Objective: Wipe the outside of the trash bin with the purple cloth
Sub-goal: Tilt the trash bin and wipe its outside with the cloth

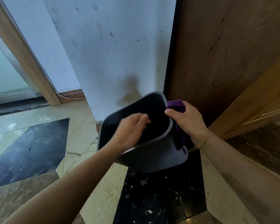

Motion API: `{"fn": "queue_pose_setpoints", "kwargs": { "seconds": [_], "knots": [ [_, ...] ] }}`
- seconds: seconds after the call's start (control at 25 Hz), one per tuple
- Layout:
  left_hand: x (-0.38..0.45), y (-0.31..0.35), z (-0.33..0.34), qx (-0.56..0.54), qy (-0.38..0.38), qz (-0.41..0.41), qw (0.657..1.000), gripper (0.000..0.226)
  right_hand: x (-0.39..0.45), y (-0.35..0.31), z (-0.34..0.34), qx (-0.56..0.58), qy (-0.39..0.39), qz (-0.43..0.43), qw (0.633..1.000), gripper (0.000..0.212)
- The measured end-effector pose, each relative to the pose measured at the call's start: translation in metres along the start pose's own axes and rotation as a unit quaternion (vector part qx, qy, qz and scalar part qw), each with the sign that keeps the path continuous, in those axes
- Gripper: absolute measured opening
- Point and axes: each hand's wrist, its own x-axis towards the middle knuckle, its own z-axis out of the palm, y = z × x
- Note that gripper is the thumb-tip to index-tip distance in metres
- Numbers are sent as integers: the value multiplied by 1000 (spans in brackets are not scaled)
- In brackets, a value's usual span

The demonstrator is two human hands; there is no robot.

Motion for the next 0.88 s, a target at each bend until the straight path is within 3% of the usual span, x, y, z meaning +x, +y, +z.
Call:
{"fn": "queue_pose_setpoints", "kwargs": {
  "seconds": [0.08,0.16,0.2,0.28,0.4,0.64,0.88],
  "knots": [
    [2,-40,-33,170,132,-49,975,33,5,8,-11,13,17,7,1000,16],
    [-7,-75,-58,256,165,-154,940,38,8,16,-20,25,16,18,999,15],
    [-11,-87,-61,233,133,-197,943,40,9,20,-23,29,16,21,999,14],
    [-17,-96,-54,78,38,-250,964,41,10,29,-28,38,29,26,999,14],
    [-18,-94,-48,-106,6,-319,942,30,12,38,-35,57,47,28,997,18],
    [-20,-92,-50,-152,57,-286,944,20,7,59,-37,102,62,53,991,15],
    [-14,-89,-83,-72,131,-229,962,22,13,63,-4,180,35,78,980,12]
  ]
}}
